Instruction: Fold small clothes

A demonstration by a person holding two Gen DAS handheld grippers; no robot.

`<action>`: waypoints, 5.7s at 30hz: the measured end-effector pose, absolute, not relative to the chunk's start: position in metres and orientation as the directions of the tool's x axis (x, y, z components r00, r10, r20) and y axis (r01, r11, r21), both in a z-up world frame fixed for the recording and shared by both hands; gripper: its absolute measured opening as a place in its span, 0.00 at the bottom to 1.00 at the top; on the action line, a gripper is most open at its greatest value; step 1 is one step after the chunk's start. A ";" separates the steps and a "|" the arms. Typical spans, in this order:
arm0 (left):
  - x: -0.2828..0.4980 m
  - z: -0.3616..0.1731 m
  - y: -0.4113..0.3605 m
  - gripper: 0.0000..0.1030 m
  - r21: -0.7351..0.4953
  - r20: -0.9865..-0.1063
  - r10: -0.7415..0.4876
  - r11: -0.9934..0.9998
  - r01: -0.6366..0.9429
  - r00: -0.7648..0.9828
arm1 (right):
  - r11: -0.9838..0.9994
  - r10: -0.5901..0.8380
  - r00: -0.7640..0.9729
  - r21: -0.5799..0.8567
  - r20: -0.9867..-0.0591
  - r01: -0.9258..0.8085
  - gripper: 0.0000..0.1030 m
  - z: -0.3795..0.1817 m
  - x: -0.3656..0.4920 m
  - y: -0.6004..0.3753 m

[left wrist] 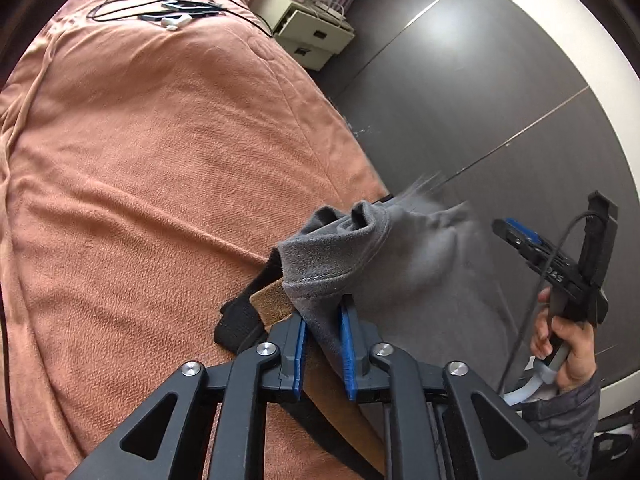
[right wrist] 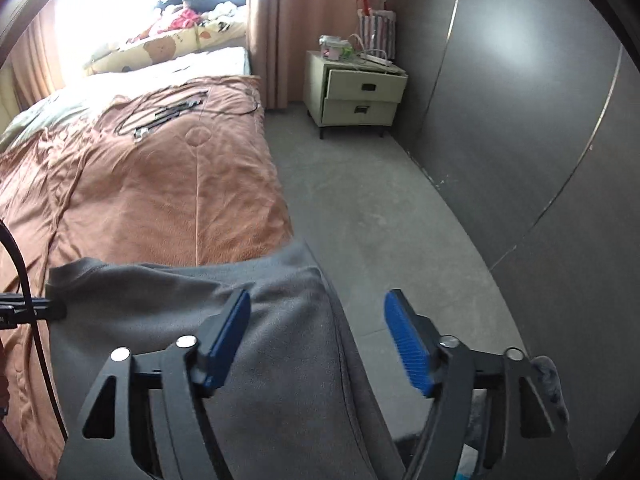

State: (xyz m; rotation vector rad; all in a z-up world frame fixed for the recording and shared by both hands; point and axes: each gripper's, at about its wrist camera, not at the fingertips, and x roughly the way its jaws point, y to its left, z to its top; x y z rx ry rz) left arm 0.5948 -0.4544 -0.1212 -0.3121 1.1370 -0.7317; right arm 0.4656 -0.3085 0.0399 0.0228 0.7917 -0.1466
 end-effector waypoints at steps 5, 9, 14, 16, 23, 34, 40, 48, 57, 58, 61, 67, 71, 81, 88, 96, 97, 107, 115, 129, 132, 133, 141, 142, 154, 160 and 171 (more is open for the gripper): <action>0.587 -0.100 -0.438 0.56 -0.469 -0.736 -0.575 0.814 0.343 0.357 | 0.988 -0.102 0.737 0.018 -0.668 0.153 0.71 0.065 0.432 -0.311; 0.587 -0.091 -0.431 0.56 -0.484 -0.705 -0.599 0.798 0.360 0.379 | 0.993 -0.020 0.711 0.066 -0.703 0.093 0.29 0.054 0.416 -0.312; 0.587 -0.090 -0.446 0.34 -0.505 -0.668 -0.660 0.742 0.441 0.344 | 0.998 0.017 0.649 0.056 -0.761 0.040 0.20 0.038 0.430 -0.321; 0.589 -0.092 -0.457 0.31 -0.510 -0.670 -0.673 0.724 0.465 0.314 | 0.998 0.006 0.625 0.042 -0.780 0.043 0.20 0.031 0.444 -0.326; 0.608 -0.116 -0.485 0.31 -0.418 -0.736 -0.585 0.788 0.452 0.340 | 0.986 -0.045 0.572 0.055 -0.819 0.157 0.20 0.007 0.486 -0.357; 0.600 -0.108 -0.477 0.31 -0.355 -0.751 -0.530 0.827 0.436 0.394 | 0.984 -0.037 0.648 0.087 -0.761 0.158 0.20 0.033 0.452 -0.360; 0.576 -0.097 -0.482 0.31 -0.378 -0.740 -0.568 0.794 0.476 0.361 | 0.985 0.033 0.673 0.139 -0.739 0.105 0.20 0.033 0.378 -0.348; 0.537 -0.101 -0.490 0.31 -0.404 -0.749 -0.593 0.762 0.506 0.296 | 0.969 0.022 0.646 0.175 -0.763 0.174 0.20 0.019 0.277 -0.393; 0.486 -0.101 -0.505 0.32 -0.411 -0.748 -0.613 0.730 0.546 0.256 | 0.915 -0.101 0.688 0.205 -0.719 0.348 0.20 0.022 0.194 -0.438; 0.480 -0.100 -0.509 0.32 -0.408 -0.748 -0.614 0.725 0.554 0.253 | 0.909 -0.092 0.702 0.228 -0.706 0.349 0.20 0.024 0.184 -0.439; 0.463 -0.097 -0.518 0.32 -0.411 -0.743 -0.625 0.708 0.574 0.240 | 0.910 -0.079 0.745 0.256 -0.663 0.325 0.20 0.034 0.157 -0.437; 0.425 -0.095 -0.531 0.32 -0.433 -0.733 -0.651 0.670 0.603 0.198 | 0.920 -0.026 0.762 0.282 -0.648 0.271 0.20 0.028 0.132 -0.429; 0.402 -0.098 -0.540 0.32 -0.450 -0.731 -0.663 0.645 0.618 0.161 | 0.923 0.005 0.752 0.292 -0.659 0.249 0.20 0.017 0.132 -0.418; 0.365 -0.116 -0.539 0.18 -0.483 -0.754 -0.650 0.645 0.592 0.092 | 0.921 0.056 0.725 0.316 -0.687 0.228 0.20 0.026 0.099 -0.420; 0.337 -0.107 -0.538 0.18 -0.451 -0.769 -0.632 0.642 0.620 0.095 | 0.911 0.047 0.756 0.338 -0.653 0.236 0.27 0.038 0.064 -0.410; 0.312 -0.071 -0.520 0.20 -0.383 -0.771 -0.617 0.649 0.657 0.160 | 0.915 0.003 0.809 0.328 -0.587 0.234 0.76 0.067 0.013 -0.380; 0.310 -0.066 -0.517 0.26 -0.372 -0.772 -0.612 0.654 0.659 0.172 | 0.918 -0.002 0.815 0.323 -0.579 0.232 0.79 0.072 0.006 -0.376; 0.264 -0.011 -0.469 1.00 -0.221 -0.717 -0.591 0.695 0.684 0.369 | 0.944 -0.085 0.825 0.220 -0.559 0.246 1.00 0.120 -0.053 -0.334; 0.228 0.028 -0.425 1.00 -0.174 -0.663 -0.599 0.707 0.686 0.449 | 0.952 -0.134 0.846 0.171 -0.515 0.255 1.00 0.156 -0.101 -0.294; 0.176 0.069 -0.330 1.00 -0.114 -0.586 -0.580 0.751 0.651 0.566 | 0.972 -0.124 0.873 0.120 -0.471 0.203 1.00 0.187 -0.145 -0.233; 0.163 0.071 -0.312 1.00 -0.085 -0.580 -0.563 0.760 0.644 0.589 | 0.974 -0.115 0.880 0.124 -0.461 0.192 1.00 0.188 -0.154 -0.224; 0.157 0.071 -0.306 1.00 -0.069 -0.575 -0.552 0.768 0.637 0.604 | 0.973 -0.118 0.879 0.123 -0.462 0.195 1.00 0.189 -0.157 -0.221; 0.120 0.074 -0.252 1.00 -0.034 -0.527 -0.531 0.793 0.608 0.664 | 0.970 -0.127 0.881 0.130 -0.455 0.207 1.00 0.188 -0.172 -0.195; 0.115 0.073 -0.246 1.00 -0.021 -0.519 -0.523 0.798 0.602 0.676 | 0.968 -0.124 0.883 0.140 -0.453 0.208 1.00 0.187 -0.172 -0.195; 0.079 0.060 -0.165 1.00 -0.017 -0.471 -0.449 0.865 0.501 0.760 | 0.971 -0.066 0.901 0.181 -0.429 0.157 1.00 0.168 -0.178 -0.158; 0.065 0.052 -0.125 1.00 -0.033 -0.462 -0.388 0.906 0.421 0.798 | 0.974 -0.035 0.904 0.190 -0.427 0.127 1.00 0.155 -0.175 -0.138; 0.043 0.033 -0.066 1.00 -0.028 -0.469 -0.270 0.956 0.291 0.841 | 0.984 -0.063 0.911 0.127 -0.408 0.125 1.00 0.134 -0.172 -0.101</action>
